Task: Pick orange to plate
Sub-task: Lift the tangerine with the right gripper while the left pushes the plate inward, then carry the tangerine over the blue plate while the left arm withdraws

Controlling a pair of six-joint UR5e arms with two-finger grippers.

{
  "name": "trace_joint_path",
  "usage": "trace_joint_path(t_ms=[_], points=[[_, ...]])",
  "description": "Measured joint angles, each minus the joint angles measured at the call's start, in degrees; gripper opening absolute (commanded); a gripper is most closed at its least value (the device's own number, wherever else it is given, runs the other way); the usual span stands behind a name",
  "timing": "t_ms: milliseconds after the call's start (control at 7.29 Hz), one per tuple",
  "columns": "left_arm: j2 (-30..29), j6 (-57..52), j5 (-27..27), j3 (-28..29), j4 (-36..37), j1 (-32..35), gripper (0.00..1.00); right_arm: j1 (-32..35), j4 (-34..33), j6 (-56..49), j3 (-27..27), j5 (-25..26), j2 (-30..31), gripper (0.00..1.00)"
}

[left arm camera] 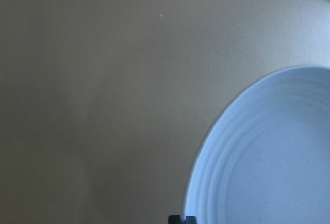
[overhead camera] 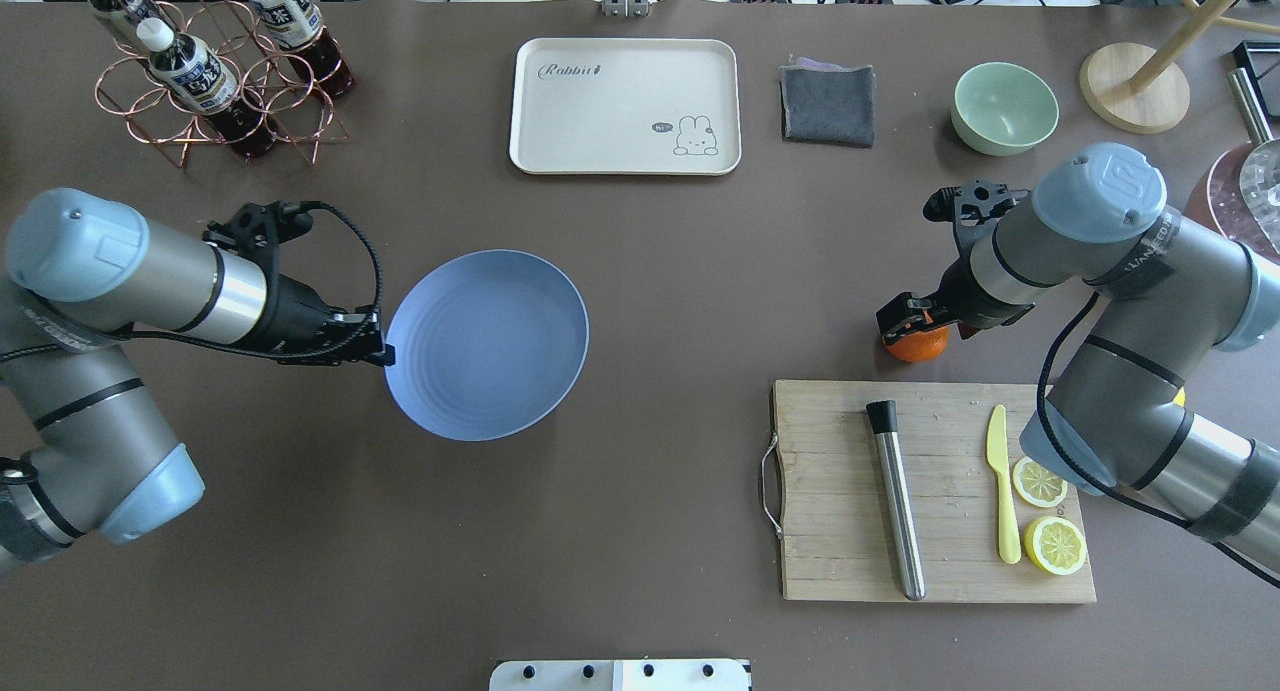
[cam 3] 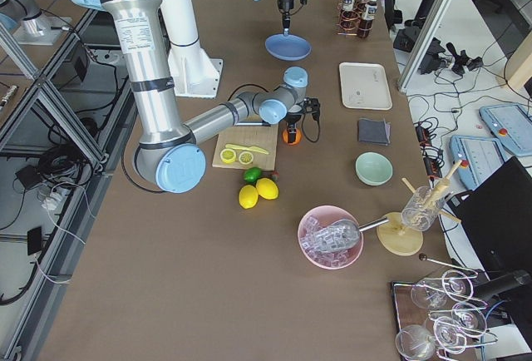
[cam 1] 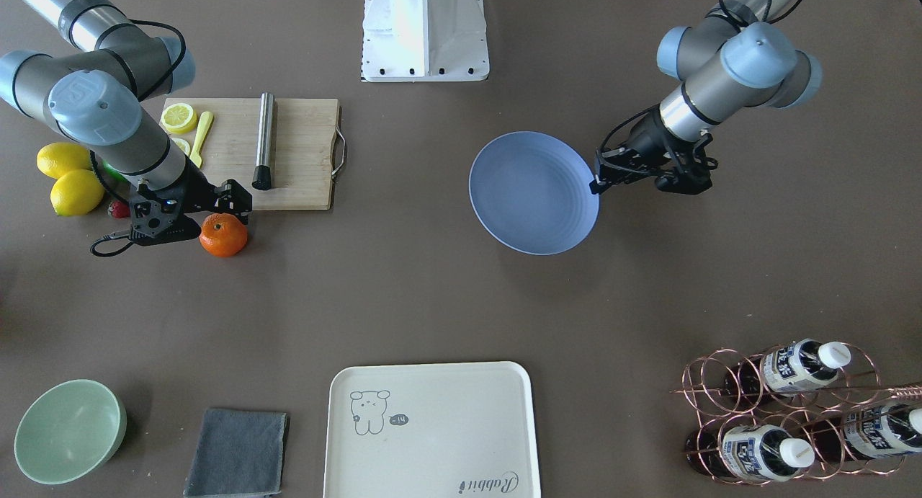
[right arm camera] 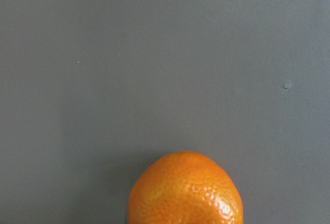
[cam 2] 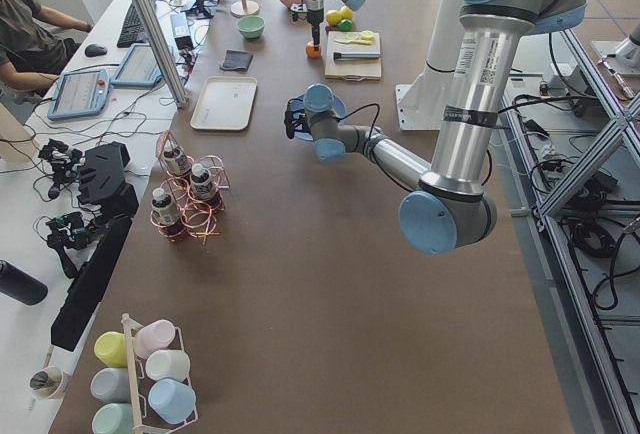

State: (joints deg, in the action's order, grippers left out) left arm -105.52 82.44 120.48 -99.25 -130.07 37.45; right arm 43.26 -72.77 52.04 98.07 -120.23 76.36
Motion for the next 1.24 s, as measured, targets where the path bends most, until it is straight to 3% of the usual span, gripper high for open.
trace_joint_path(t_ms=[412,549,686,824,961,1235], points=[[-5.97,2.83,-8.28,1.28,4.38,-7.39,0.00,-0.22,0.01,-0.04,-1.60,0.66,-1.05,0.96],[-7.24,3.37,-10.01,2.09,4.83,-8.88,0.00,-0.38,0.05,-0.03,-2.25,0.81,-1.45,0.92],[-7.81,3.73,-11.20,2.50,5.01,-9.78,0.00,-0.52,0.09,-0.02,-2.61,0.96,-1.61,0.81],[-8.08,3.88,-12.58,2.61,5.06,-10.67,0.71,-0.64,0.20,-0.01,-2.91,1.12,-1.68,0.42],[-8.27,3.93,-13.61,2.60,5.08,-11.28,0.95,-0.66,0.31,-0.01,-3.07,1.16,-1.71,0.00],[-8.36,3.94,-14.28,2.43,5.09,-11.62,0.97,0.02,-0.13,0.03,-2.54,0.62,-2.35,0.00]])
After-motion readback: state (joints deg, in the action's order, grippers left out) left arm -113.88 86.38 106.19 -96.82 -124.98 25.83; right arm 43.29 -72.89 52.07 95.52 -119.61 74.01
